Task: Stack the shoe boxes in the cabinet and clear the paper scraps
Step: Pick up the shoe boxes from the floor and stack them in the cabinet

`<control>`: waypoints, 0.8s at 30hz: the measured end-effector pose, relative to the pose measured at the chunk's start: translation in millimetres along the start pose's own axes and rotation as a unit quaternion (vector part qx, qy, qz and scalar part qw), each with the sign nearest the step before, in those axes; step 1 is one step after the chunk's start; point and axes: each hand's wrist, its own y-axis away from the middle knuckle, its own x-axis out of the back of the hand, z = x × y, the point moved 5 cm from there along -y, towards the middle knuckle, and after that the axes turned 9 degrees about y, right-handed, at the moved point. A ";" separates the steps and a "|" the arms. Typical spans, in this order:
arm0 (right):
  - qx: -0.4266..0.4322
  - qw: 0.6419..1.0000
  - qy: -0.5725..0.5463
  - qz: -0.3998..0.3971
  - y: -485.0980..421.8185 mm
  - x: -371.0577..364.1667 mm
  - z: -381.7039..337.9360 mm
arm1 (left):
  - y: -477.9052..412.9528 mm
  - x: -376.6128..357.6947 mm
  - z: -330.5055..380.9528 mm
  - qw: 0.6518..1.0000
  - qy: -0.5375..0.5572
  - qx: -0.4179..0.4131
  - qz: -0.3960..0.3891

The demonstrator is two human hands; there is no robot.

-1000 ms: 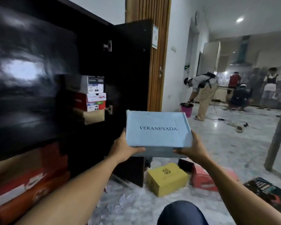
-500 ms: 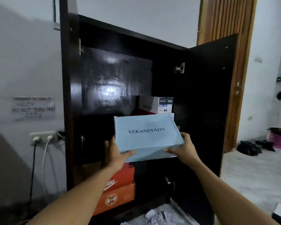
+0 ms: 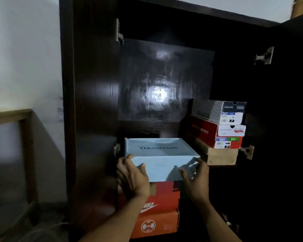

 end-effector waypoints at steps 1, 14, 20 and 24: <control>0.018 1.000 0.007 -0.003 -1.9 -7.3 5.3 | -3.4 -5.1 -3.8 1.000 -0.003 -0.010 0.007; 0.021 0.945 0.270 -0.185 -57.3 -92.9 21.1 | -36.4 -72.9 -40.0 0.989 -0.117 0.009 -0.085; 0.009 0.912 0.335 -0.237 -53.4 -147.3 6.7 | -56.5 -89.1 -56.1 0.975 -0.159 0.041 -0.148; 0.012 0.873 0.439 -0.212 -52.5 -167.7 5.3 | -75.3 -93.0 -65.7 0.955 -0.178 0.128 -0.200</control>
